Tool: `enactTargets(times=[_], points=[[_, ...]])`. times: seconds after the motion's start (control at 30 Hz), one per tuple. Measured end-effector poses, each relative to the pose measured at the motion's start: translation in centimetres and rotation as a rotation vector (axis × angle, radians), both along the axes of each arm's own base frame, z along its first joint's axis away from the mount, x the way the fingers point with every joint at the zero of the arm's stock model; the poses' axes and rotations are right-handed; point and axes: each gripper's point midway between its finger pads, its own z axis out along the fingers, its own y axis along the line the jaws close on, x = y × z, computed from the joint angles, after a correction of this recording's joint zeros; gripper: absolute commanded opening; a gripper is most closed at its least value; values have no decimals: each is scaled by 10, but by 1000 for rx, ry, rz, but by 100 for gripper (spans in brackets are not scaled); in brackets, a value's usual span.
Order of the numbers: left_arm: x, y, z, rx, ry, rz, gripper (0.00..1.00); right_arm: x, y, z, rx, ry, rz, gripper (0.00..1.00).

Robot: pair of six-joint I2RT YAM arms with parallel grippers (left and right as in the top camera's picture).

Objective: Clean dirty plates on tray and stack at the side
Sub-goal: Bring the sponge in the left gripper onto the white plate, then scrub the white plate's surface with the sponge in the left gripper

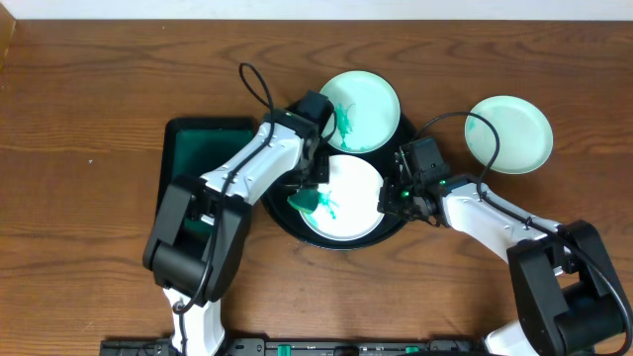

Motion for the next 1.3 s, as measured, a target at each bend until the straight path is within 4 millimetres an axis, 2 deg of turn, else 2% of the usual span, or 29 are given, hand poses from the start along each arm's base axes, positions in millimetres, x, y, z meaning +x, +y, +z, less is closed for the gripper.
enactTargets(times=[0.37,0.53,0.63,0.7,0.83,0.93,1.03,1.17,1.3], points=[[-4,-45,-8,-34,-57,-72,7,-1,0,0,-3,6,0,1],[-20,-92,-6,-149,-55,-147,7,-1,-1,0,-4,8,0,1],[-29,-108,-5,-193,-38,-169,7,-1,-1,0,-5,11,0,1],[-31,-111,-5,-207,-28,-163,7,-1,-1,0,-5,13,0,1],[-31,-108,-5,-210,-12,-136,7,-2,-1,-1,-7,15,0,1],[-32,-97,-5,-172,14,-96,7,-2,-1,-1,-6,15,0,1],[-38,-72,-7,-84,66,-51,7,-2,-1,0,-4,16,1,1],[-43,-28,-10,56,119,7,7,-2,0,0,0,18,2,1],[-36,-12,-10,129,89,21,7,-6,4,-1,18,35,12,1]])
